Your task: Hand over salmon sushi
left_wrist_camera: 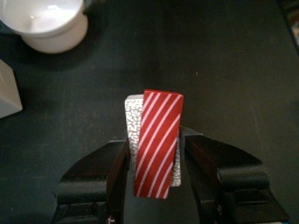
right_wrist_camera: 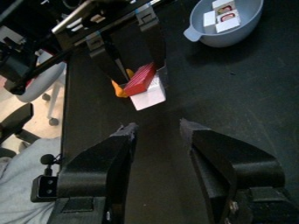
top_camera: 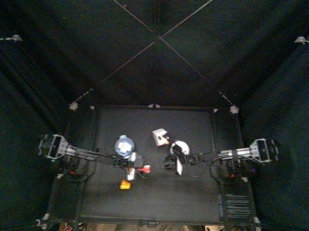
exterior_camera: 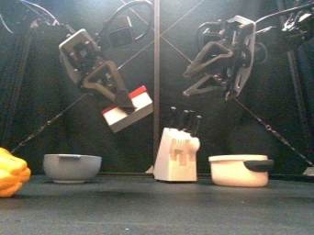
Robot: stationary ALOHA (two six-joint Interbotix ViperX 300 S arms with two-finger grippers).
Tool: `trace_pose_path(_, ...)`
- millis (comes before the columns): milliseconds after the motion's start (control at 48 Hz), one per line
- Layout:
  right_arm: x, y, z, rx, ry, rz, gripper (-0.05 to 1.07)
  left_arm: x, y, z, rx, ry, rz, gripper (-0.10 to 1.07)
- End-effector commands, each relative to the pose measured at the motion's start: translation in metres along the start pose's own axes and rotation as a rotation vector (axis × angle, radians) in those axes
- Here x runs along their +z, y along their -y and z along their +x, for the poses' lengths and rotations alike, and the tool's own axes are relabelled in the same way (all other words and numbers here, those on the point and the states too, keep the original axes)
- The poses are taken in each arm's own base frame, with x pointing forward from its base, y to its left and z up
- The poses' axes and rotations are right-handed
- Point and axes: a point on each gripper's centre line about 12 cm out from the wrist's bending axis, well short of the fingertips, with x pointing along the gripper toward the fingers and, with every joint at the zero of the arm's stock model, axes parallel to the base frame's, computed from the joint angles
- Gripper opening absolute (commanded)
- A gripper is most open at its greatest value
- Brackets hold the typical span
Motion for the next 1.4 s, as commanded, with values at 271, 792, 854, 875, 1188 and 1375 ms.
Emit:
trace_pose_path(271,0.026,-0.011,0.005,0.019,0.046,-0.07,0.81,0.023,-0.004,-0.003,-0.01,0.158,-0.053,0.47)
trace_pose_path(792,0.028,-0.014,0.024,0.031,0.021,-0.2,0.82,0.022,-0.002,-0.002,-0.02,0.189,-0.05,0.47)
trace_pose_path(854,0.026,-0.013,0.027,0.029,0.014,-0.198,0.82,0.022,-0.002,-0.001,-0.021,0.192,-0.05,0.47)
trace_pose_path(875,0.026,-0.012,0.028,0.027,0.011,-0.198,0.82,0.022,-0.002,-0.001,-0.021,0.194,-0.048,0.47)
trace_pose_path(1188,0.023,-0.009,0.036,0.013,-0.007,-0.191,0.82,0.022,-0.001,0.0,-0.026,0.205,-0.046,0.47)
trace_pose_path(1375,0.024,-0.008,0.032,0.008,-0.005,-0.195,0.83,0.022,0.002,-0.002,-0.035,0.207,-0.037,0.47)
